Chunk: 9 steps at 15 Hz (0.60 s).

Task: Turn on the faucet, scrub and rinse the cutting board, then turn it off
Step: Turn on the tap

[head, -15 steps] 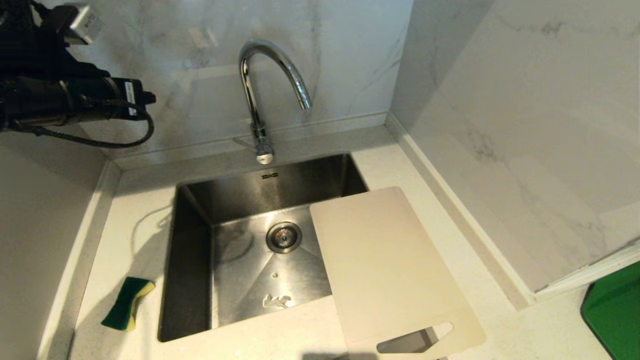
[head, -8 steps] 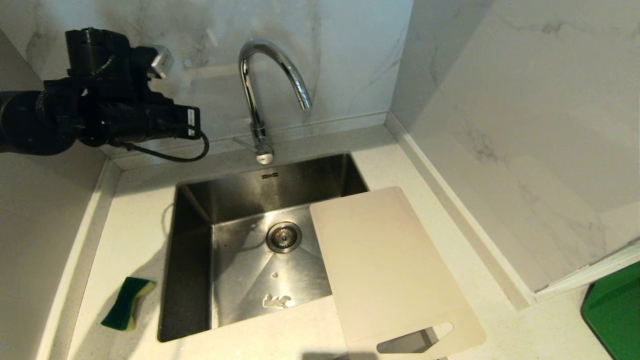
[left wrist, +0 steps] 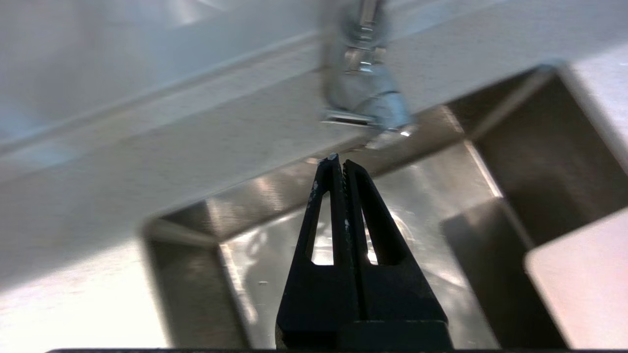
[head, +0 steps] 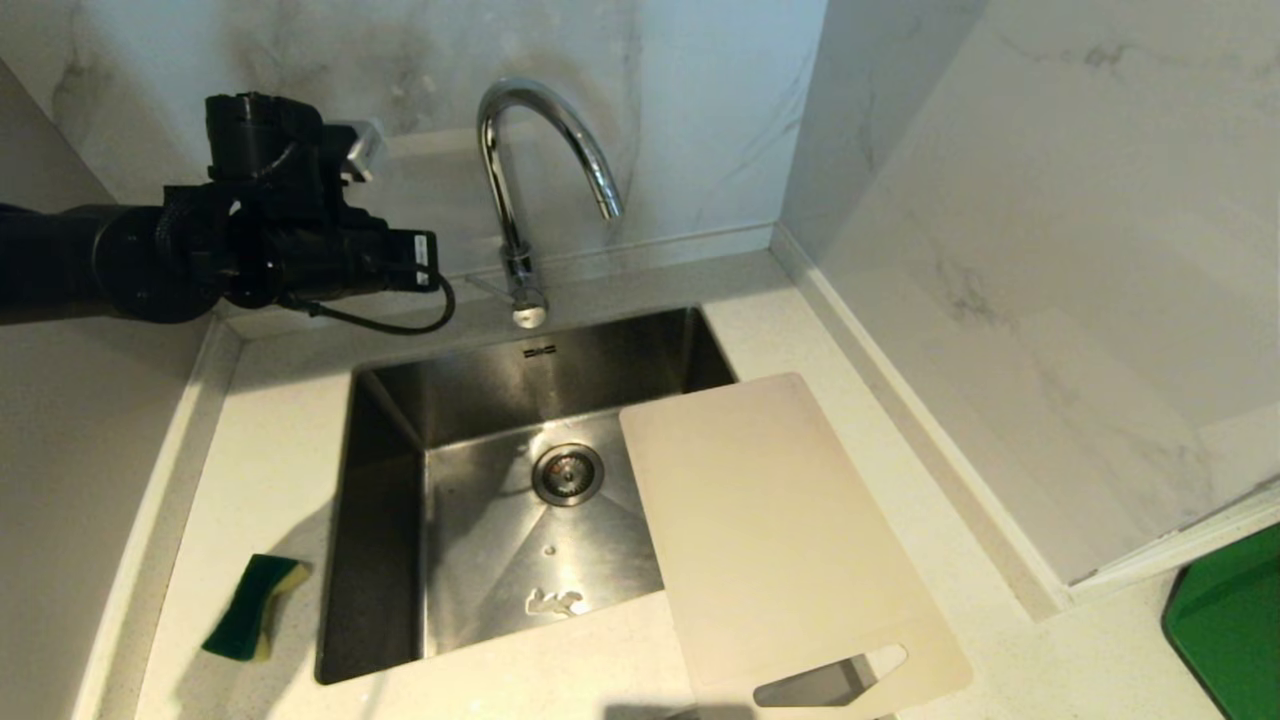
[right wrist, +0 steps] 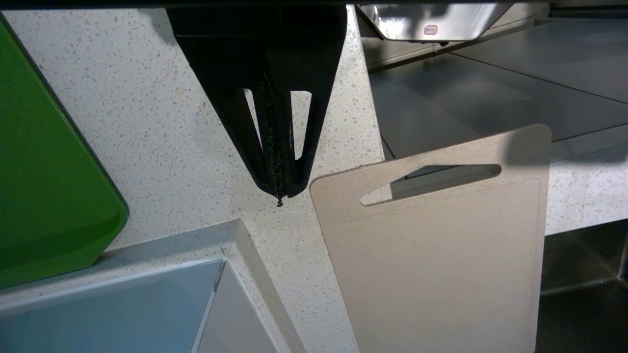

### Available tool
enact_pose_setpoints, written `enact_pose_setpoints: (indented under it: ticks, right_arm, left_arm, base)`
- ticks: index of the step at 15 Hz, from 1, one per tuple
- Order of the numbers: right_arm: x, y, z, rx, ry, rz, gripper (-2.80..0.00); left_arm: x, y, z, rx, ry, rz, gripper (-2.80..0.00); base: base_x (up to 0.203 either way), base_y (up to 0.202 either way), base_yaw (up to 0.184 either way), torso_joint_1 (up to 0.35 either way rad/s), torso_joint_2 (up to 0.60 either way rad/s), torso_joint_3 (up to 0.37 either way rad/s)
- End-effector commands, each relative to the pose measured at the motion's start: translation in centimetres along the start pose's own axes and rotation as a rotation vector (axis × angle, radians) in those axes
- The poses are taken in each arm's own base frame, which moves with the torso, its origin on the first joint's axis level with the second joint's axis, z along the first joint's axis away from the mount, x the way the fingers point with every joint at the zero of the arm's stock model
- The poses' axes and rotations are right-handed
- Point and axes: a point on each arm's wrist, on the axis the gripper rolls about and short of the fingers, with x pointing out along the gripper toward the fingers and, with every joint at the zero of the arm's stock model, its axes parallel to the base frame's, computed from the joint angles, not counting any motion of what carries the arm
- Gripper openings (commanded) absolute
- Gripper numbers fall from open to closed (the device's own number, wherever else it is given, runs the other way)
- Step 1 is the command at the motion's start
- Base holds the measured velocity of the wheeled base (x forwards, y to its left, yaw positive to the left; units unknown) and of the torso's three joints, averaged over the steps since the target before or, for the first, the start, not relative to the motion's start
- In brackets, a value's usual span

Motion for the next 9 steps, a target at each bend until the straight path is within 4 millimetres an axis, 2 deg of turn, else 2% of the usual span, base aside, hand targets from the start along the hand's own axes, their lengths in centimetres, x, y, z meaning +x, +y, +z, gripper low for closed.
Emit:
enact_pose_setpoints:
  ticks: [1,9]
  right_arm:
    - [0.01,0.0,0.0,0.0,0.002,0.0,-2.8]
    - [0.0,0.0,-0.01,0.0,0.0,0.0,-2.8]
  left_arm:
    - [0.25,-0.48,-0.15,-0.016,0.002,-0.013,-2.8]
    - [0.09,-0.8,-0.19,-0.011,0.011,0.017,-2.8]
  base:
    - [0.0,0.0,0.0,0.0,0.0,0.0]
    - [0.0,0.0,0.0,0.0,0.0,0.0]
